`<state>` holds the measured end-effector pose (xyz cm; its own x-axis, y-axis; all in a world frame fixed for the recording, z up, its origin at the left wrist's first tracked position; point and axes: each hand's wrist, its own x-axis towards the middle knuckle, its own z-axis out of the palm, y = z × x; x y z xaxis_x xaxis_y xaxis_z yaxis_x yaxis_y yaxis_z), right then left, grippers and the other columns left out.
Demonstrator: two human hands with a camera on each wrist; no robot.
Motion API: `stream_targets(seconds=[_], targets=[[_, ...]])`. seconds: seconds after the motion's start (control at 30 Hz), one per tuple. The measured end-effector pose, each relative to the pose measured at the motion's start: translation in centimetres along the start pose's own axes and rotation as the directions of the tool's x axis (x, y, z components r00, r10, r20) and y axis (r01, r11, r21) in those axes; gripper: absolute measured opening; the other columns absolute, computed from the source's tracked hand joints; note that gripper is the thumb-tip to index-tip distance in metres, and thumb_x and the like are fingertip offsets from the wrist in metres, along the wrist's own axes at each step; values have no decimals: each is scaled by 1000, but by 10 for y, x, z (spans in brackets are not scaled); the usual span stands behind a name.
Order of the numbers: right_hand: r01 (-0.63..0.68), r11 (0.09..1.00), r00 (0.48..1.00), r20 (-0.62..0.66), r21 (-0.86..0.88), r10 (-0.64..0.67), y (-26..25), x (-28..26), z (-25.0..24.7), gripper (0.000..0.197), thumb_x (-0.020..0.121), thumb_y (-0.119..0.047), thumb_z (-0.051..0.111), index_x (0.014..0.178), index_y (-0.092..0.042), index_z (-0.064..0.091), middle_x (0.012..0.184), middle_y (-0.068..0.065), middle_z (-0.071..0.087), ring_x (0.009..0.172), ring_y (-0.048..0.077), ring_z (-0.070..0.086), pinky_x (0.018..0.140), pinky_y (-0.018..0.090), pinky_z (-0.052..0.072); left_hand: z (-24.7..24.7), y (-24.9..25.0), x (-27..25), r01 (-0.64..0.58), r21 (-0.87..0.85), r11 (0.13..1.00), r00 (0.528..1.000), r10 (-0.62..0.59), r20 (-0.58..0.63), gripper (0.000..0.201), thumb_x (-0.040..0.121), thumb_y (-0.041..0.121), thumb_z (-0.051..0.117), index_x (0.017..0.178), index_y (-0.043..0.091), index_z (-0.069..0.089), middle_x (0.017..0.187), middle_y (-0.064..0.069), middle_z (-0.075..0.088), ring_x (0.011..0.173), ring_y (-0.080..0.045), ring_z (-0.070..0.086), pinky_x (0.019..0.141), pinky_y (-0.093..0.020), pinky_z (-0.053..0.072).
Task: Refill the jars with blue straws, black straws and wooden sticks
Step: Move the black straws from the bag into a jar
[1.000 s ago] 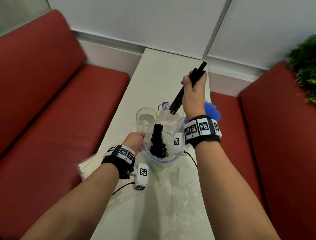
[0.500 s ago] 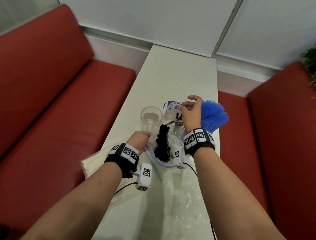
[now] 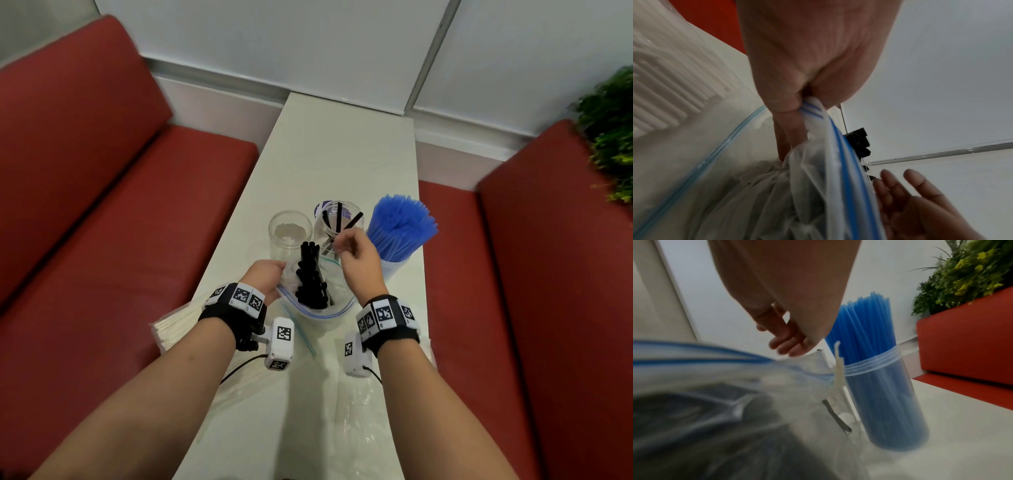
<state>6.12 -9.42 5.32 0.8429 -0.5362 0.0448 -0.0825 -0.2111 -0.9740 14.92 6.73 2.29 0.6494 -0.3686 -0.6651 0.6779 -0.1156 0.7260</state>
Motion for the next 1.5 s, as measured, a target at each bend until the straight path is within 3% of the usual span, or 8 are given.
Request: stream_targets(seconds=[0.2,0.37,0.43,0.57,0.7,0.93,1.27,1.5], targets=[[-190,972,855,465,-137,232,19,-25,-11,63,81,13,61,124,-26,37,114,0,50,110,12,51,78,6,45,3,0,0,12,-13,1000,1000,-12,9,36,95,-19,39,108,-6,70,77,-16,74,75,-29,67,55,-31,60],[-116,917,751,571,-382,333,23,-32,-20,101,75,2,75,150,-30,16,139,-11,35,122,12,42,77,2,43,7,0,-2,12,-59,998,1000,-13,-25,26,96,-15,47,112,-11,67,86,-20,68,62,-25,70,47,-29,59],[-87,910,768,555,-406,320,24,-36,-17,109,74,1,78,156,-26,12,141,-8,34,123,12,43,83,4,42,8,-1,1,12,-54,998,1000,-14,-28,24,96,-15,49,111,-13,67,87,-21,69,66,-27,71,52,-31,60],[-122,949,840,479,-292,256,29,-47,-7,93,81,-4,78,156,-18,25,136,-6,49,123,7,48,82,-6,35,4,-4,9,6,39,999,1000,-5,-27,33,97,-15,41,119,-13,66,105,-25,68,96,-34,66,98,-49,55],[-116,936,914,333,-333,232,34,-49,-2,58,92,-9,65,146,-15,44,133,4,62,121,17,58,92,12,41,0,-5,10,39,10,999,998,-38,-51,34,97,-14,40,89,-3,71,72,-16,72,62,-26,69,62,-34,61],[-133,947,962,193,-292,195,34,-47,3,26,101,-14,56,127,-11,52,121,7,66,111,21,62,100,35,49,-1,-2,7,31,42,999,999,-30,-28,38,98,-13,35,104,1,70,87,-15,68,75,-25,65,63,-34,58],[-86,975,987,115,-204,111,20,-39,1,31,103,-12,54,132,-9,46,119,-1,61,106,10,58,78,-1,41,2,0,1,17,27,999,1000,-16,-20,40,97,-14,35,88,3,70,84,-16,68,71,-25,65,52,-29,59],[-160,971,975,123,-176,183,21,-38,4,27,102,-13,55,129,-12,53,117,-1,64,110,14,59,95,27,47,2,-3,3,6,80,997,1000,-6,-5,38,98,-14,35,108,-1,68,88,-15,68,75,-26,65,62,-34,59]])
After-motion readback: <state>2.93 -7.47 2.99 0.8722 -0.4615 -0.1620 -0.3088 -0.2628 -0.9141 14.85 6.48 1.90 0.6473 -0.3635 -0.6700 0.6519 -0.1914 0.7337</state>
